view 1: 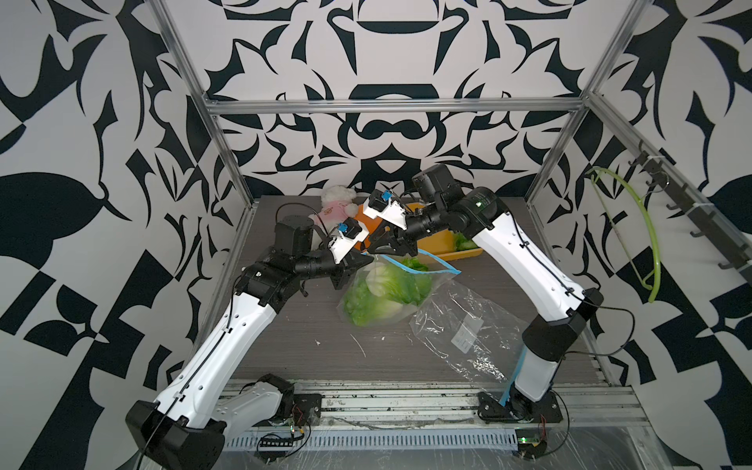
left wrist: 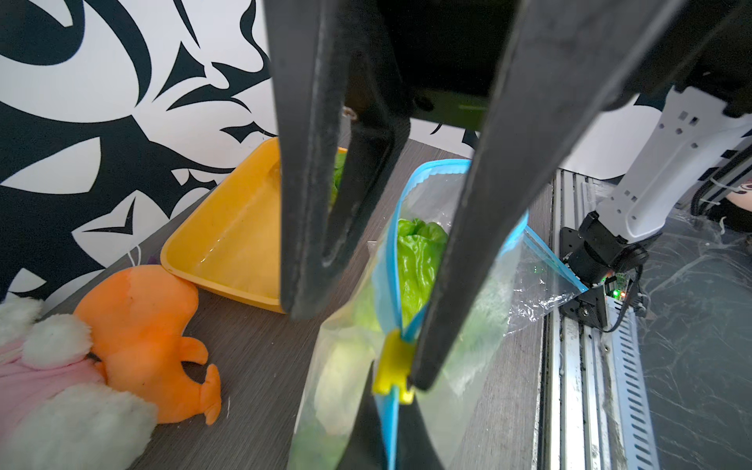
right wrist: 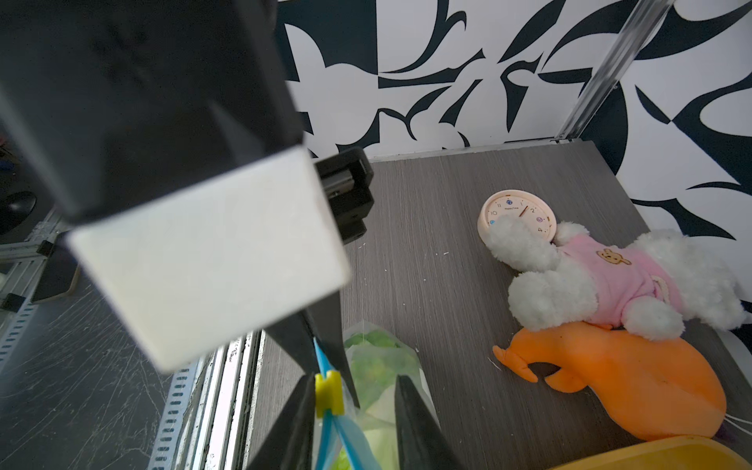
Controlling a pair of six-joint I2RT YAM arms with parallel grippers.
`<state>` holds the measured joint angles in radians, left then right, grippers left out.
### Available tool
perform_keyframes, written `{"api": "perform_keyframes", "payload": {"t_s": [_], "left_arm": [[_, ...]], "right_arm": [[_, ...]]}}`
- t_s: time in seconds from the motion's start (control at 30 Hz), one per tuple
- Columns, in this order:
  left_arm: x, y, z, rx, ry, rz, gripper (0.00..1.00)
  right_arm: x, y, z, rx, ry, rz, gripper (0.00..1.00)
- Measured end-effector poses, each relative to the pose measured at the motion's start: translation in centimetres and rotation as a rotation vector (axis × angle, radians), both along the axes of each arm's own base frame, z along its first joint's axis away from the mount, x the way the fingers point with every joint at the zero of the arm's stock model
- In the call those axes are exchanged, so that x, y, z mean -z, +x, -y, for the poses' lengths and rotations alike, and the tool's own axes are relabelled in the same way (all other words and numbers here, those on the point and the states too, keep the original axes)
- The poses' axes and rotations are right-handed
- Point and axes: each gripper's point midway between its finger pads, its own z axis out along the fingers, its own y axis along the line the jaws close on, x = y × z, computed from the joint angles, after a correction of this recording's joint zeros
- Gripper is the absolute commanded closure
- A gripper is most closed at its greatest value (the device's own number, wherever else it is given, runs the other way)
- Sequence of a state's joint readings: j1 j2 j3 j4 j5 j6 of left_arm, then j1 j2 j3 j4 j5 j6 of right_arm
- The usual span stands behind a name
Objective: Put the chinese cabbages into a zipper bag and zip it
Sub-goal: Zip the zipper on the zipper food storage bag.
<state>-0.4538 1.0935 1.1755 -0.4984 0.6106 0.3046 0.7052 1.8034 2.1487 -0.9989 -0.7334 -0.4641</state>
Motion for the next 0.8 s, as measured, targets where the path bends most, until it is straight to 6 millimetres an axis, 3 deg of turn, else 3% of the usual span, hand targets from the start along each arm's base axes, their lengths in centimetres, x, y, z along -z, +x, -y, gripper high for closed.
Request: {"api": "perform_keyframes", "payload": {"t_s": [0.3, 0.8], "left_arm": [[-0.2, 0.1, 0.0, -0.002, 0.002, -0.005, 1.00], [-0.1, 0.1, 0.0, -0.002, 0.003, -0.009, 1.00]], "right_arm": [[1.4, -0.3, -0.3, -0.014, -0.004, -0.059, 0.73], [1.2, -0.5, -0.2, -0.015, 0.006, -0.070, 0.82]]}}
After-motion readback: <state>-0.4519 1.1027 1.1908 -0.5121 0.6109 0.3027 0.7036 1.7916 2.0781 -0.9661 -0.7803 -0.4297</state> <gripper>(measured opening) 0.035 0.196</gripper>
